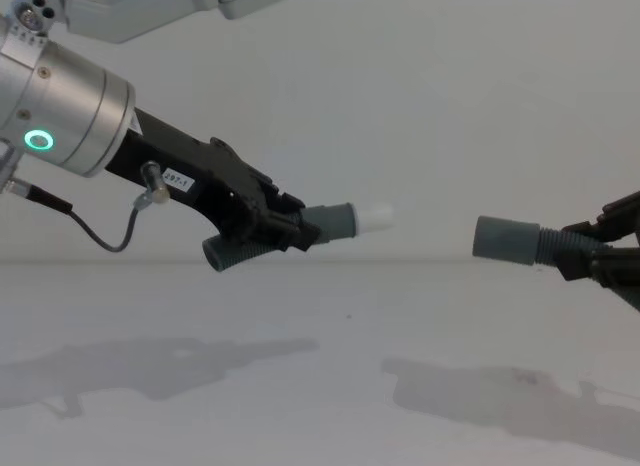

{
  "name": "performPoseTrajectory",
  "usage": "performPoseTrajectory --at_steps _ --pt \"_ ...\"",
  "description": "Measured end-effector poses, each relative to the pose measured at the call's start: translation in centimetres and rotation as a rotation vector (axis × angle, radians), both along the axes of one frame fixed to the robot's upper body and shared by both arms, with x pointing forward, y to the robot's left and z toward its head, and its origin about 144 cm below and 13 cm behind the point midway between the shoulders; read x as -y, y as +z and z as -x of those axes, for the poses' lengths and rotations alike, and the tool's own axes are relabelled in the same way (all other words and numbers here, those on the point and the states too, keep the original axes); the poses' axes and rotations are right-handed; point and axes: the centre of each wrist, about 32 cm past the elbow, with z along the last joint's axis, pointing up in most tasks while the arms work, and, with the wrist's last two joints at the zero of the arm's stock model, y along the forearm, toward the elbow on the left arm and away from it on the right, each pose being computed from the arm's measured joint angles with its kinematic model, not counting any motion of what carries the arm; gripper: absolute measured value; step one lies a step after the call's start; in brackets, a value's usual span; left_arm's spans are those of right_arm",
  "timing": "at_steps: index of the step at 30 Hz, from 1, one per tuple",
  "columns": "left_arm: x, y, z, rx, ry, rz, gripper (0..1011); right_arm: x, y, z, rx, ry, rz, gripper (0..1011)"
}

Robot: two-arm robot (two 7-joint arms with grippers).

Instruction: Use both hands to pick up one end of the pipe from the table, align the ends, and insert them.

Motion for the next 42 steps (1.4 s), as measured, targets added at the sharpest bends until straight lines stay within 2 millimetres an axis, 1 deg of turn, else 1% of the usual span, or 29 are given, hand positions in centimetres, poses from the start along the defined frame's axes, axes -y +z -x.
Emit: performPoseTrajectory --at_steps 7,18,42 --pt "-0.3 0.3 0.0 0.011 -0.045 -0.014 336 0.3 0.9 0.1 0.018 0.104 0.032 264" --pt "-0.5 0.4 0.1 0.009 -0.094 -0.018 336 -0.1 1.7 -0.1 0.031 0.197 0.052 264" --pt "-0.3 0.5 0.2 0.002 -0.16 -0.013 336 -0.8 1.7 -1.1 0.02 0.22 0.056 264"
